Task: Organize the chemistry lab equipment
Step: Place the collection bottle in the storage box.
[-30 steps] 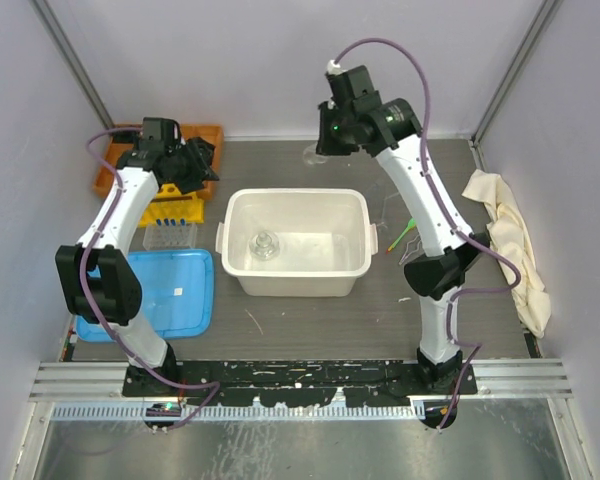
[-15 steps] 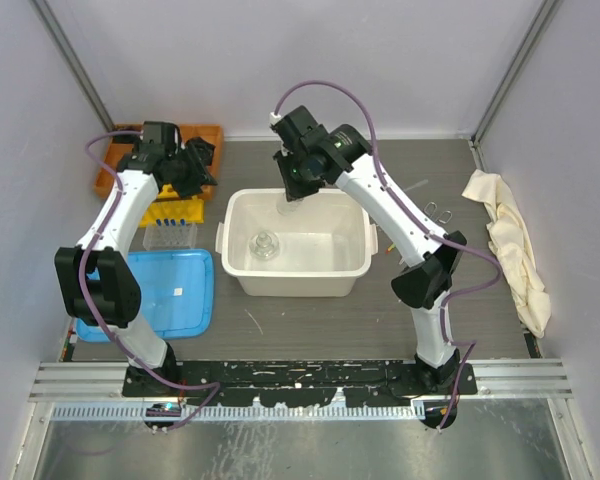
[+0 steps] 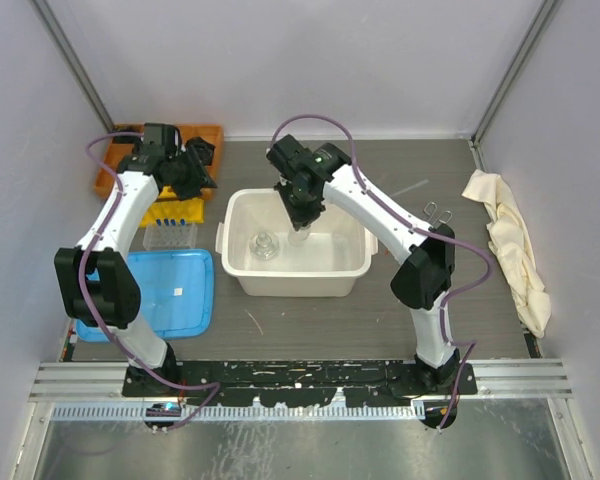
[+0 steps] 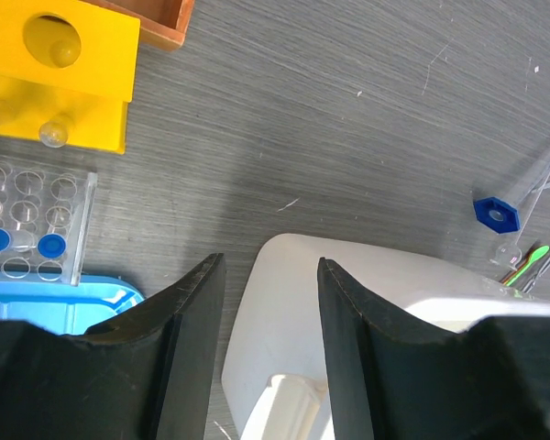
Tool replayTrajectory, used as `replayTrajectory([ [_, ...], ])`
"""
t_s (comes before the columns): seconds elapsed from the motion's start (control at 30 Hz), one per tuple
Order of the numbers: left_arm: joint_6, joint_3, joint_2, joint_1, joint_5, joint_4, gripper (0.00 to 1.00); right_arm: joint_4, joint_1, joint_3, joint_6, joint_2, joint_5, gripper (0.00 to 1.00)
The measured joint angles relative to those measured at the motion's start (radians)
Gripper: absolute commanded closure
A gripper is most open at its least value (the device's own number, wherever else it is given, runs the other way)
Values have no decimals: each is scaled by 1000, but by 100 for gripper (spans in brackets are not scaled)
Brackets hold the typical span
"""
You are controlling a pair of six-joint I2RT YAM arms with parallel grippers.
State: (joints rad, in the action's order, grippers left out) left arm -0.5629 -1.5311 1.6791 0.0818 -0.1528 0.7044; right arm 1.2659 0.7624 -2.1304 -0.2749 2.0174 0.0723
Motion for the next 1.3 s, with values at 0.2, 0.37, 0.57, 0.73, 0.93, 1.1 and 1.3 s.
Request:
replayTrajectory([
  [0.2, 2, 15, -14, 0, 3, 6, 54, -43, 17, 55, 4, 0, -8, 99],
  [0.37, 3, 15, -18, 0, 7, 11, 54, -76, 26, 61, 7, 8, -8, 99],
  [0.57, 5, 15, -29, 0, 16, 14, 54, -92, 39, 58, 9, 61, 6, 99],
  [0.73, 8, 15, -31, 0, 21, 22, 54, -63, 43, -29, 16, 171, 48, 99],
  [0.93, 10, 16, -36, 0, 27, 31, 54, -40, 43, -108, 23, 245, 107, 99],
  [1.1, 11, 38, -65, 0, 33, 32, 54, -14, 43, -110, 27, 246, 162, 99],
  [1.3, 11, 49, -69, 0, 34, 34, 54, -7, 43, -109, 29, 246, 194, 99],
])
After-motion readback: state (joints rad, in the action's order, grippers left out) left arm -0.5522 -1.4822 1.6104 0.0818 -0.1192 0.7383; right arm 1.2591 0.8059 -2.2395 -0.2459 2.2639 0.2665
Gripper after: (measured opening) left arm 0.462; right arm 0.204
